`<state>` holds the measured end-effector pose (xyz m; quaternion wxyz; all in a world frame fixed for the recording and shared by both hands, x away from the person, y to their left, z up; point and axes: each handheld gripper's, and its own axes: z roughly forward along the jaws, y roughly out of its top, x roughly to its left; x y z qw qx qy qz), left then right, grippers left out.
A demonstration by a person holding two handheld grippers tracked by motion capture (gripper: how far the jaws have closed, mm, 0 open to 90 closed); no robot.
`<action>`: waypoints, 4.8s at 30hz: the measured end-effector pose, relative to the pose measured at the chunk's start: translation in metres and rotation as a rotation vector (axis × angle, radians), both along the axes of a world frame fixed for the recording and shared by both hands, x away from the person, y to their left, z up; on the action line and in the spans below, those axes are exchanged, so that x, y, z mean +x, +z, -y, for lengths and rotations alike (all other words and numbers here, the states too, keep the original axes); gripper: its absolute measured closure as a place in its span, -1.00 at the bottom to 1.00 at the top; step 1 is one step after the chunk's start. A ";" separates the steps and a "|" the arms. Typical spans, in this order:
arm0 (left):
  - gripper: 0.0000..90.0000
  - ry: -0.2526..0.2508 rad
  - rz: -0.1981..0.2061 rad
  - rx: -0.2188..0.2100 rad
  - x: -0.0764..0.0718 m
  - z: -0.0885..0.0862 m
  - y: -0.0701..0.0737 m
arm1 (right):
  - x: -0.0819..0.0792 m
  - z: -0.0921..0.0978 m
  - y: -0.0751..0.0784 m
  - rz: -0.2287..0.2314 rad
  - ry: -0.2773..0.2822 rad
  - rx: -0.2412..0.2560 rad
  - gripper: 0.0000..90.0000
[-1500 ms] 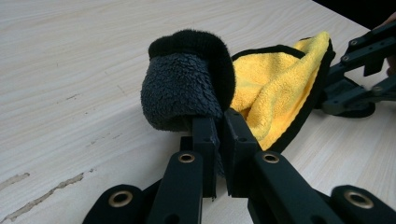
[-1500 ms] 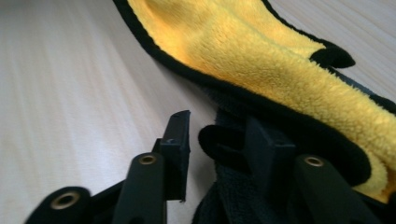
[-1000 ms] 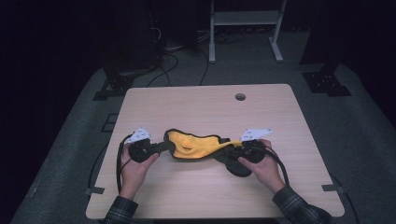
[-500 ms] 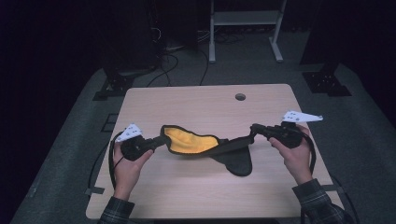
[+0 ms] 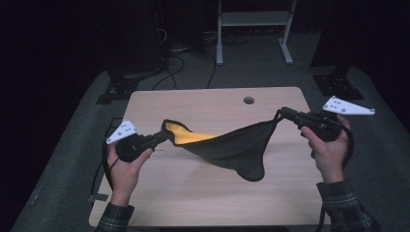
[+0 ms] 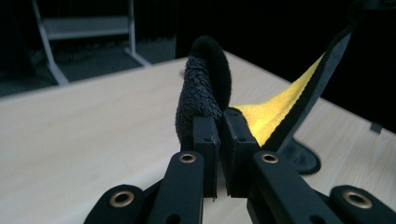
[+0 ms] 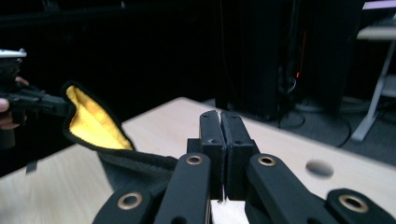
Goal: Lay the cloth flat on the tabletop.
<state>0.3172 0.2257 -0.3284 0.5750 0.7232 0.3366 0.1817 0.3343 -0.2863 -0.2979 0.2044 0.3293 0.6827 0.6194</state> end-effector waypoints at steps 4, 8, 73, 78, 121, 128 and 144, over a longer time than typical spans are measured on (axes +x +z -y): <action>0.89 0.002 0.048 -0.013 0.003 0.002 0.021 | 0.005 0.002 0.024 0.036 -0.018 -0.013 0.95; 0.89 -0.001 0.077 -0.012 0.005 0.004 0.033 | 0.008 0.002 0.042 0.070 -0.028 -0.032 0.95; 0.89 -0.081 -0.271 0.012 -0.001 0.013 -0.079 | -0.031 0.021 -0.069 -0.148 0.117 -0.097 0.95; 0.89 -0.084 -0.301 0.018 -0.020 0.005 -0.086 | -0.052 0.024 -0.079 -0.166 0.149 -0.094 0.95; 0.27 -0.001 -0.299 0.216 -0.046 -0.014 -0.109 | -0.069 0.023 -0.135 -0.280 0.097 -0.244 0.09; 0.11 0.055 -0.223 0.241 -0.028 -0.013 -0.111 | -0.036 0.026 -0.148 -0.298 0.001 -0.317 -0.05; -0.29 0.147 -0.293 0.293 0.020 -0.012 -0.130 | 0.020 0.040 -0.177 -0.414 -0.182 -0.372 -0.16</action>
